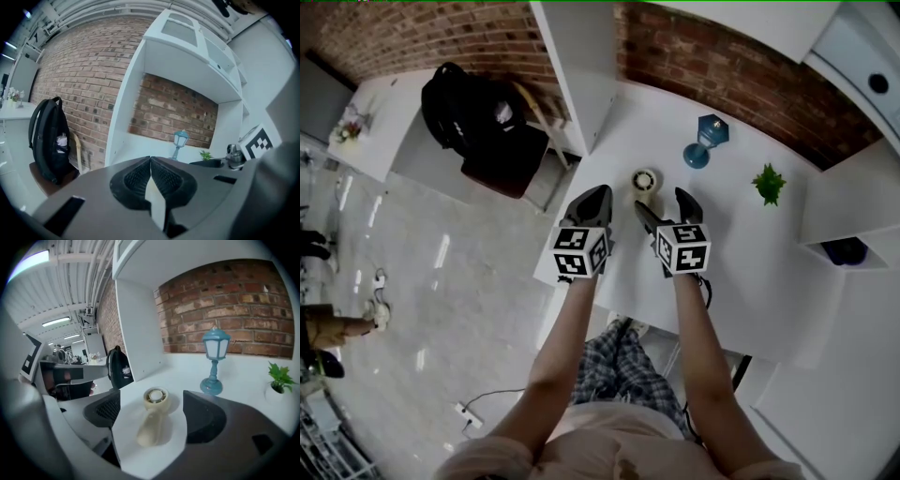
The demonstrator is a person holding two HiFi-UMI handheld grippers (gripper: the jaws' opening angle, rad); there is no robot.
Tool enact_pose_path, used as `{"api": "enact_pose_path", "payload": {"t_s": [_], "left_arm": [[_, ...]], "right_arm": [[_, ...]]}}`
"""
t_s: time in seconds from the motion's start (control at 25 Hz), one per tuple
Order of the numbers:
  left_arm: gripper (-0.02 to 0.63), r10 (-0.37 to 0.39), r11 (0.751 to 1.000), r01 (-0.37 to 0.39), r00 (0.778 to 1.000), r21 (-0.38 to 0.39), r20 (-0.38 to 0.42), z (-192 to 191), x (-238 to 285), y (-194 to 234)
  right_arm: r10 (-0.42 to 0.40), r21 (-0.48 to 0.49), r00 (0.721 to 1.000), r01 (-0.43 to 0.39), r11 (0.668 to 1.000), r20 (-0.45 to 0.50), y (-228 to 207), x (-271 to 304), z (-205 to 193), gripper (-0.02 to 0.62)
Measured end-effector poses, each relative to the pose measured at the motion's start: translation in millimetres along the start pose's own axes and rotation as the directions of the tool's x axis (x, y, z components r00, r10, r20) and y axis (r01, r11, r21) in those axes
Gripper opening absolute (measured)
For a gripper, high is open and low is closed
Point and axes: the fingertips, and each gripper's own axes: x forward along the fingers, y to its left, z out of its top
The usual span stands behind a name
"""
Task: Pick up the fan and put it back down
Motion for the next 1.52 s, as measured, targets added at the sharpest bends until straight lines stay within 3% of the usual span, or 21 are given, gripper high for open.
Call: {"api": "enact_pose_path", "payload": {"t_s": [0.32, 0.88, 1.2, 1.52], "left_arm": [[0.028, 0.013, 1.0, -0.014, 0.999, -0.028, -0.051, -32, 9, 11], [0.028, 0.004, 0.999, -0.008, 0.996, -0.045, -0.093, -58, 6, 14], [0.028, 0.002, 0.999, -0.007, 0.995, -0.044, -0.096, -59, 4, 14], [0.028, 0.005, 0.999, -0.008, 0.997, -0.033, -0.082, -52, 0, 14]], "right_arm": [[-0.076, -0.008, 0.99, 0.076, 0.997, -0.121, -5, 35, -43, 0.388], [-0.145, -0.079, 0.954, 0.129, 0.989, -0.263, -3, 49, -78, 0.228], [-0.166, -0.109, 0.947, 0.141, 0.984, -0.275, -3, 48, -77, 0.203], [-0.169, -0.088, 0.966, 0.154, 0.984, -0.197, -5, 37, -56, 0.202]]}}
